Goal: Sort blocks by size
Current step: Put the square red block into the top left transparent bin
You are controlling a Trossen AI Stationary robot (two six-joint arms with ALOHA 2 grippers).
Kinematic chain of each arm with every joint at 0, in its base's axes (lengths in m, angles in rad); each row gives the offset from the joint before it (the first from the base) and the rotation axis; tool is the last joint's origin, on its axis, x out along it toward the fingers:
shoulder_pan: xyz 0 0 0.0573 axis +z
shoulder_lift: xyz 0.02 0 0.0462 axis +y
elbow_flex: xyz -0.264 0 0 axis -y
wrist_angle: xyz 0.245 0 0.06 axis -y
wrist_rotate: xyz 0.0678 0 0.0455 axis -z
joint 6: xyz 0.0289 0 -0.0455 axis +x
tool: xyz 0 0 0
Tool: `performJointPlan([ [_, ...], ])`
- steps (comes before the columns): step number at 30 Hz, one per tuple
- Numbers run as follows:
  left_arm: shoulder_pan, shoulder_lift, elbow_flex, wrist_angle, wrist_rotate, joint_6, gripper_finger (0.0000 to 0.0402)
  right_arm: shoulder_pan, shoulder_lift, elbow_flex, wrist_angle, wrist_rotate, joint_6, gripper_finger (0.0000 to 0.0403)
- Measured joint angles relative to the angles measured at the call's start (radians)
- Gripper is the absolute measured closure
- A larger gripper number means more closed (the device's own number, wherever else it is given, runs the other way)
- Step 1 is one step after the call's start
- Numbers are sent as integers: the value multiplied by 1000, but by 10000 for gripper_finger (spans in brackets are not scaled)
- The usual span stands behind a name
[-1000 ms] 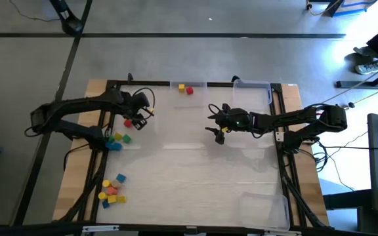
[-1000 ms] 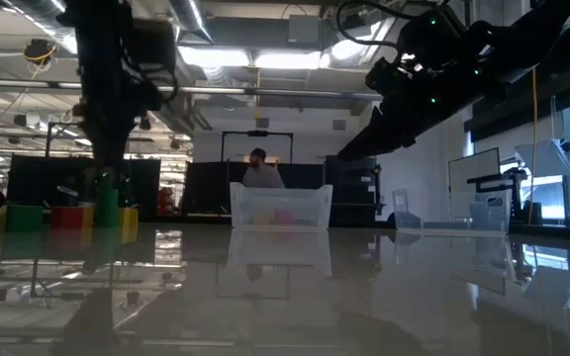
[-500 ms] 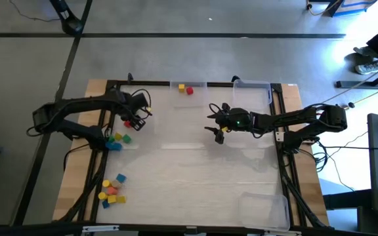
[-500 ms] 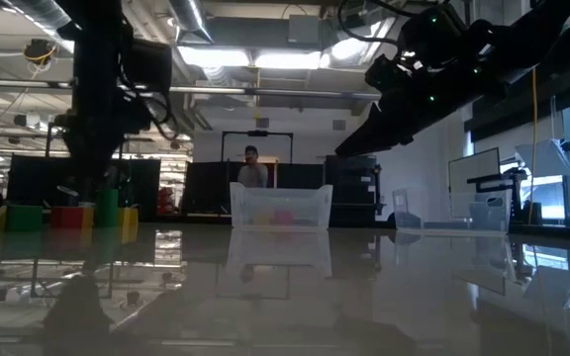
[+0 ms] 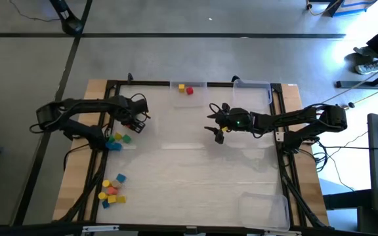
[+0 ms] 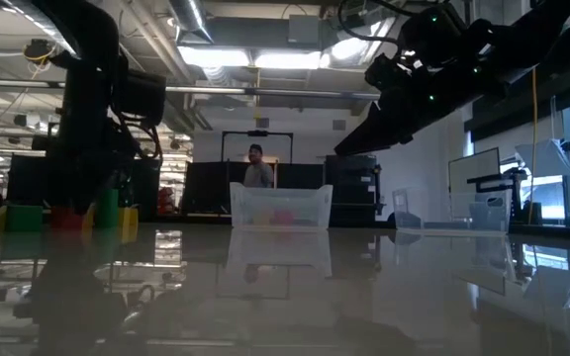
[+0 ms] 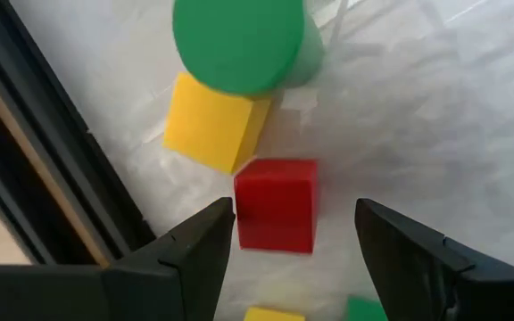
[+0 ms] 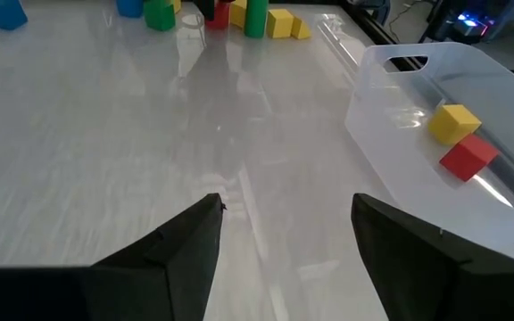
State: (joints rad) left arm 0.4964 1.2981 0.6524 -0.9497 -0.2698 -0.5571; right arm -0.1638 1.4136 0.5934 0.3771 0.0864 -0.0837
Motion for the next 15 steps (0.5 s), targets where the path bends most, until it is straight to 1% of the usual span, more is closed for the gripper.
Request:
performJointPlan([
  [6, 31, 31, -9, 0, 1, 21, 178, 0, 0, 1, 21, 0, 0, 152],
  [8, 38, 43, -9, 1, 16, 37, 178, 0, 0, 1, 22, 0, 0, 152],
  [15, 38, 61, -8, 34, 16, 54, 178, 0, 0, 1, 20, 0, 1, 152],
])
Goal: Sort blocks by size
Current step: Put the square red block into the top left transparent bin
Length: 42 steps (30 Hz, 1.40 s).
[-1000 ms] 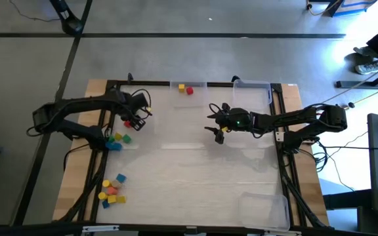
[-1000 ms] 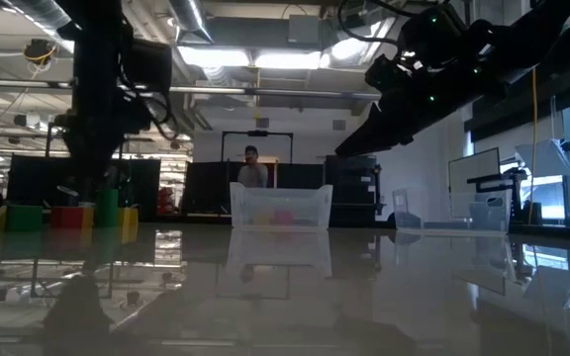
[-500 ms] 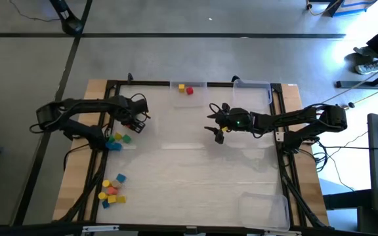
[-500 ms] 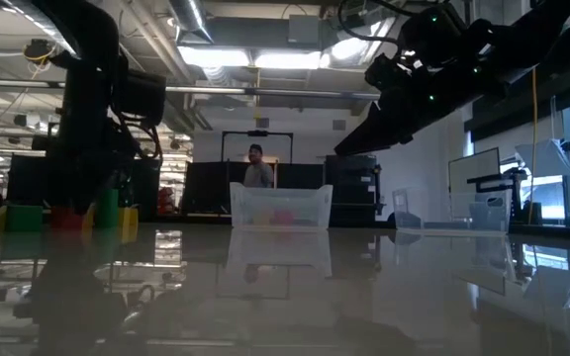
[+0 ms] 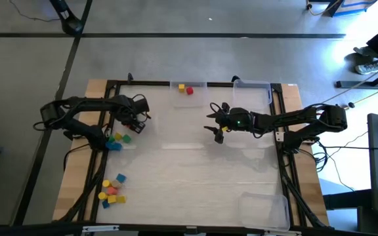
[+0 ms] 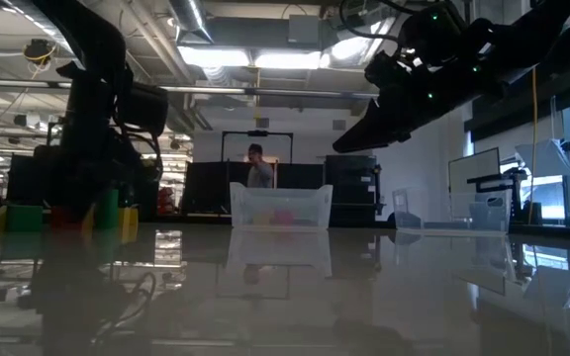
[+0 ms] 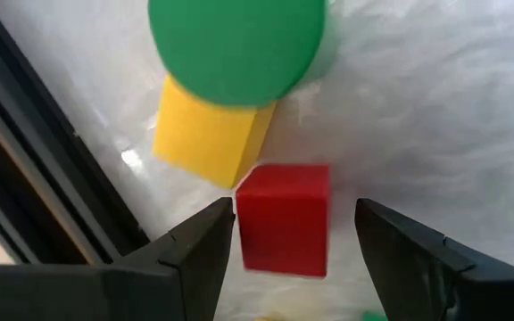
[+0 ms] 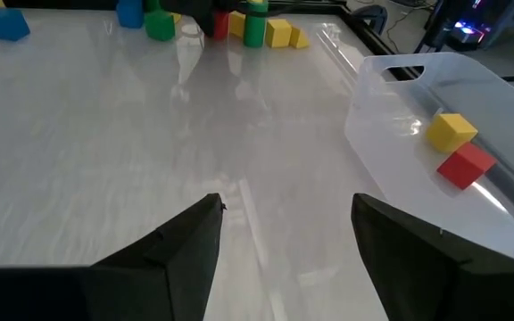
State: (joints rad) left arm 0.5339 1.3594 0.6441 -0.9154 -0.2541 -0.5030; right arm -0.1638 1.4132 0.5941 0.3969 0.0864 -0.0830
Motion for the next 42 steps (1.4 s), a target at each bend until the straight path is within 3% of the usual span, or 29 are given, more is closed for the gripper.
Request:
performJointPlan([
  [10, 6, 32, 0, 30, -2, 56, 186, 0, 0, 0, 7, 0, 2, 152],
  [19, 5, 50, 4, 38, 15, 86, 287, 0, 0, 0, -4, 0, -1, 152],
  [28, -44, 13, 69, -35, 13, 111, 285, 0, 0, 0, 3, 0, -3, 152],
  [34, -111, -49, 168, -40, 93, 122, 280, 0, 0, 0, 2, 0, -4, 152],
  [38, -151, -91, 222, 42, 139, 203, 282, 0, 0, 0, 2, 0, -3, 152],
  [42, -163, -103, 225, 264, 145, 286, 274, 0, 0, 0, 4, 0, 5, 152],
])
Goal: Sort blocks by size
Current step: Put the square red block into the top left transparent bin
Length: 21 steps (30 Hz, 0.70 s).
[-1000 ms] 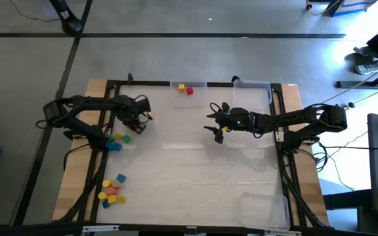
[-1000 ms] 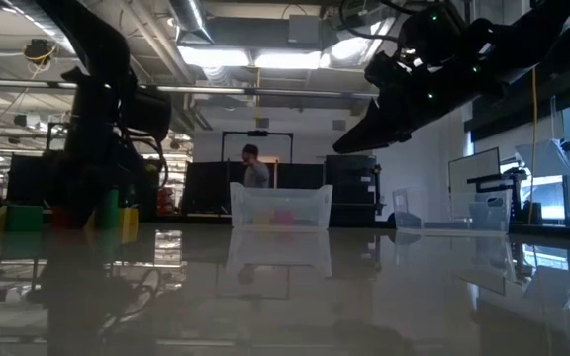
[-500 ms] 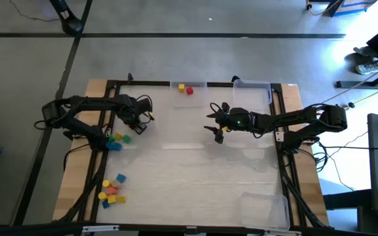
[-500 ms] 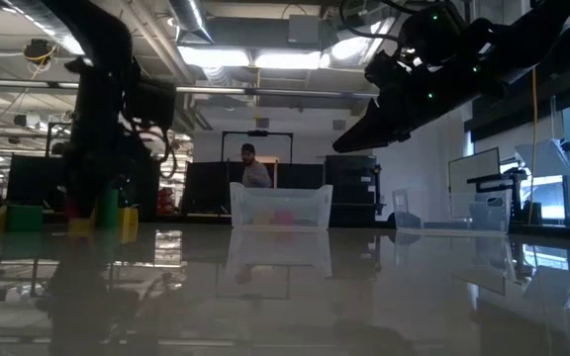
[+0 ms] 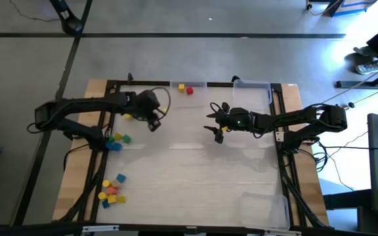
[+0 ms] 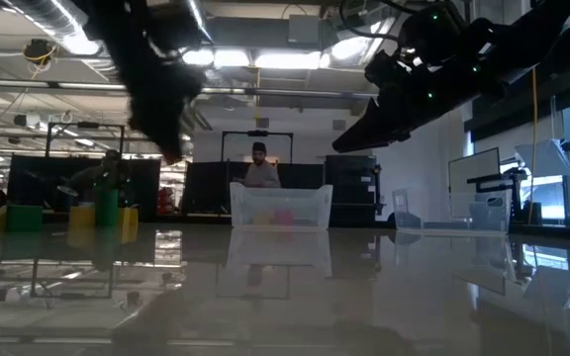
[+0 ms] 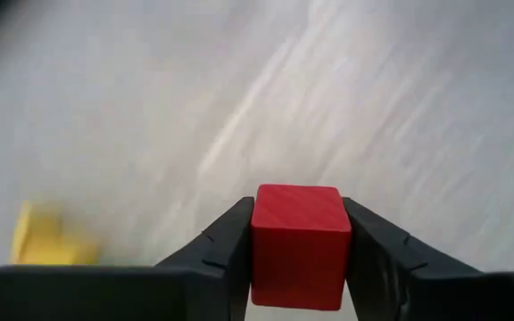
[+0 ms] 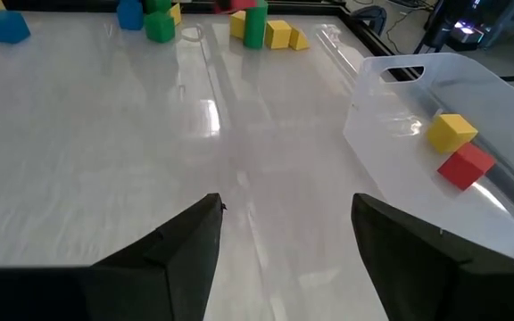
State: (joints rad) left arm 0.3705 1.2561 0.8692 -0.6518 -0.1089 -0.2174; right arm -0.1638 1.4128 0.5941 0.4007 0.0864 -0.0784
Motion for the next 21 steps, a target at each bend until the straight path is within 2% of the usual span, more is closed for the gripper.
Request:
performJointPlan([
  [7, 10, 71, 1, 393, -9, 125, 278, 0, 0, 0, 15, 0, 0, 152],
  [13, 26, 197, 0, 660, -9, 258, 273, 0, -1, 0, 31, 0, 1, 152],
  [21, 97, 364, 0, 972, -10, 272, 271, 0, -1, 0, 36, 0, -3, 152],
])
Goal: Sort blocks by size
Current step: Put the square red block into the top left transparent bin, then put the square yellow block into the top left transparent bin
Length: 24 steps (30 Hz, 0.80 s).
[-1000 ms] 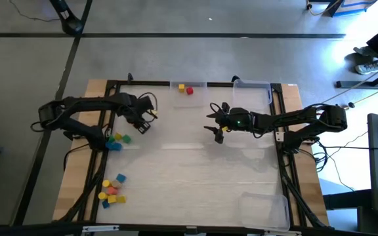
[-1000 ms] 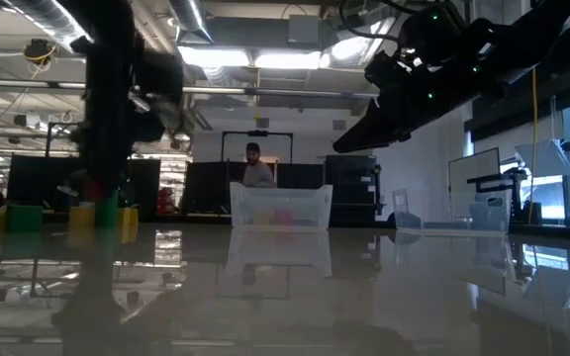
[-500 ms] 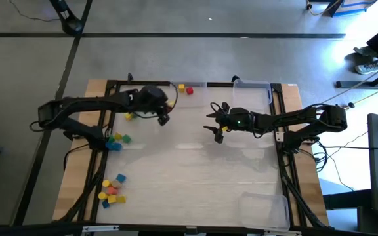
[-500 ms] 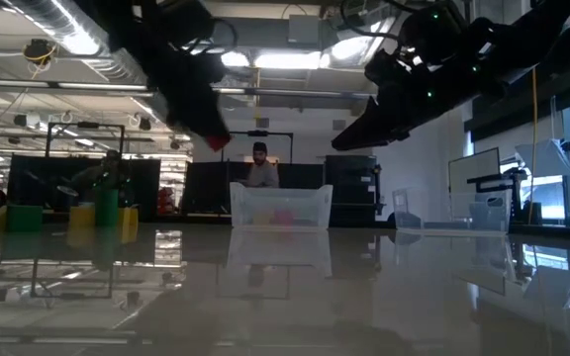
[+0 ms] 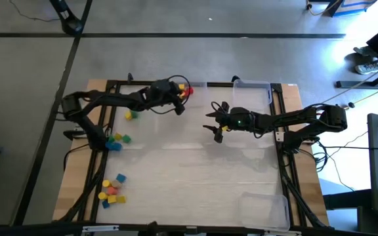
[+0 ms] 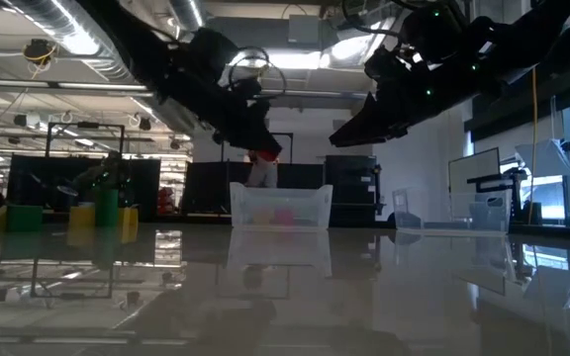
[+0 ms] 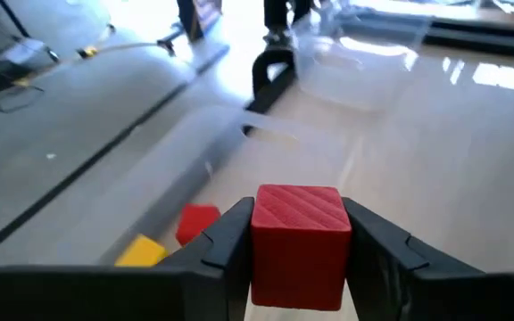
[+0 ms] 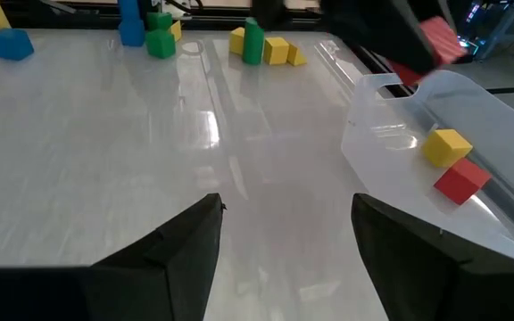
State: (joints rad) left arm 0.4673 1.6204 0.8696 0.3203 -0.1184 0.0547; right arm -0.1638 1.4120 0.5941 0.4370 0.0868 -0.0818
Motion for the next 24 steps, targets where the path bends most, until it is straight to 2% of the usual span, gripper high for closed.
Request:
performJointPlan([
  [6, 56, 49, 0, 38, 1, -23, 265, 0, 0, 0, 2, 0, 0, 152],
  [14, 85, 26, 0, -19, 49, -46, 191, 0, 0, 0, 3, 0, -1, 152],
  [16, 82, -18, 6, -100, 50, -46, 179, 0, 0, 0, -1, 0, -1, 152],
  [20, 75, -160, 51, -384, 46, -20, 172, 0, 0, 0, -15, 0, -1, 152],
  [24, 67, -325, 74, -679, -11, -28, 171, 0, 0, 0, -21, 0, -1, 152],
])
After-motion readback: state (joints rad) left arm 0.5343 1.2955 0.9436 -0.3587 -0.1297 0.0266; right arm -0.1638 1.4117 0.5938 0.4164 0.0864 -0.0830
